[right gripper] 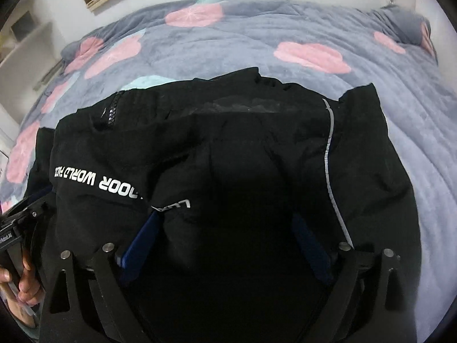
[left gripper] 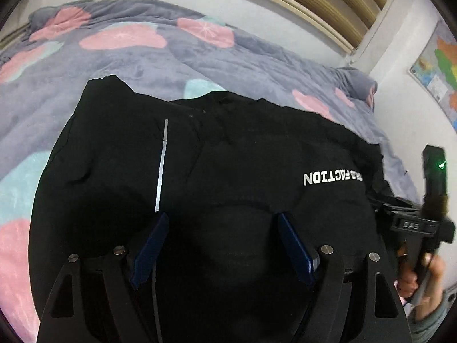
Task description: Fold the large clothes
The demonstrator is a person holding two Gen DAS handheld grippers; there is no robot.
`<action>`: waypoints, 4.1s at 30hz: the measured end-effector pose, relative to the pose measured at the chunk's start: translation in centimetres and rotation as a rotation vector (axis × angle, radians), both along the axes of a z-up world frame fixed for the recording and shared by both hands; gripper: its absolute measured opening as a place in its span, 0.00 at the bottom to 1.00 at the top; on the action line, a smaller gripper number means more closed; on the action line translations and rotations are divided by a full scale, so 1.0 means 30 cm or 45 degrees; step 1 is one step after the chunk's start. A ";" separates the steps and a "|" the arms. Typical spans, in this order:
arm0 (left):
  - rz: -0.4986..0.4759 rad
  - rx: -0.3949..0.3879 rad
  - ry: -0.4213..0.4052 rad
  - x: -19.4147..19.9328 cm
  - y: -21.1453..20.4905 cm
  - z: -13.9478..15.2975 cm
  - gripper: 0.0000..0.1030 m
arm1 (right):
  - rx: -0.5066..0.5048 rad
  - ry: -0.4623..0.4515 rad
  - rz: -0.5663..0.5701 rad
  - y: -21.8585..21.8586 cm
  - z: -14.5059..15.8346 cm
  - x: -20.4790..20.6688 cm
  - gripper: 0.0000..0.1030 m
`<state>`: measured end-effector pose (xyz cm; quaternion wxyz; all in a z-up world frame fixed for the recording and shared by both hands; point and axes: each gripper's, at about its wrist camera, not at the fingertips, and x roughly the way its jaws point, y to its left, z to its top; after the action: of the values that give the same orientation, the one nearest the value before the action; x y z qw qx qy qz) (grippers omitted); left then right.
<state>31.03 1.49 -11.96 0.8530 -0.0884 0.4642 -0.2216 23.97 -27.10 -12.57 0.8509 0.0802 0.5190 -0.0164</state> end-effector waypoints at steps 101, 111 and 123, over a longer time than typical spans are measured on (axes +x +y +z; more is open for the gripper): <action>0.509 -0.042 0.062 0.483 0.515 0.108 0.73 | -0.129 -0.166 -0.088 -0.457 0.169 0.219 0.63; 0.109 0.017 -0.207 0.140 0.092 0.321 0.73 | 0.035 -0.140 0.132 -0.031 0.240 0.108 0.64; -0.096 0.308 0.038 0.112 -0.388 0.011 0.74 | -0.122 0.092 0.114 0.048 -0.054 0.177 0.66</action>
<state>34.40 -10.17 -11.63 0.8415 0.0294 0.5032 -0.1946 29.27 -25.65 -14.18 0.8344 0.0153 0.5510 -0.0059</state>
